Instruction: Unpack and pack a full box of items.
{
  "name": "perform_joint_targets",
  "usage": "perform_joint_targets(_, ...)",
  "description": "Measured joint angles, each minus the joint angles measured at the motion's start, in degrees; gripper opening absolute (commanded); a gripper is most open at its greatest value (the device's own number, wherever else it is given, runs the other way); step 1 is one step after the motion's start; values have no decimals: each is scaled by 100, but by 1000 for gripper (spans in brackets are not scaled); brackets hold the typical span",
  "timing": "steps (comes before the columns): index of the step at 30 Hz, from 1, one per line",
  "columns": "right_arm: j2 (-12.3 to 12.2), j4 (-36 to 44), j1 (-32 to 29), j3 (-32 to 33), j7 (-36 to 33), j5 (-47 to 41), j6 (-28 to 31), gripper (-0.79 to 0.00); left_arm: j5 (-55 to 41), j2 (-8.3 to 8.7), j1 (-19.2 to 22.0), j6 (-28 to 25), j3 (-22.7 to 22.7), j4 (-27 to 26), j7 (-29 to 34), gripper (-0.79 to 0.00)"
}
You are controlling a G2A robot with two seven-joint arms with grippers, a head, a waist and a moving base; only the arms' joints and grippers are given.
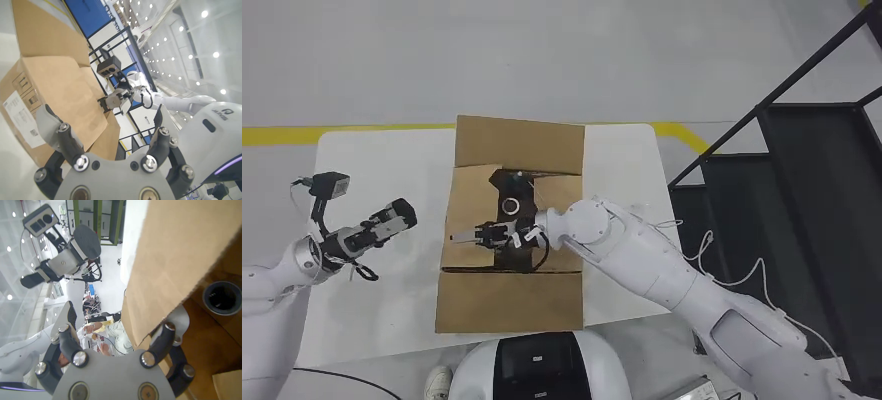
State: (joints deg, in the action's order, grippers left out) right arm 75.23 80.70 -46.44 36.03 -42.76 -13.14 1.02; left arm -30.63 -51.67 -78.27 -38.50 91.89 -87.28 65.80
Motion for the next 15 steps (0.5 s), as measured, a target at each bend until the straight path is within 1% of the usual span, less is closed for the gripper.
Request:
perform_joint_targets(4, 127, 68, 93, -170, 100, 60, 344, 0, -807, 66, -161, -60, 234, -268, -60, 0)
perform_joint_targets(7, 275, 5, 204, -340, 278, 11, 580, 0, -1304, 104, -230, -52, 379, -518, -52, 0)
perform_joint_targets(10, 451, -125, 344, -534, 405, -82, 832, 0, -1478, 134, -319, -39, 483, -770, -39, 0)
perform_joint_targets(15, 820, -658, 649, -969, 489, -181, 881, 0, -1423, 171, -459, -46, 524, -1015, -46, 0)
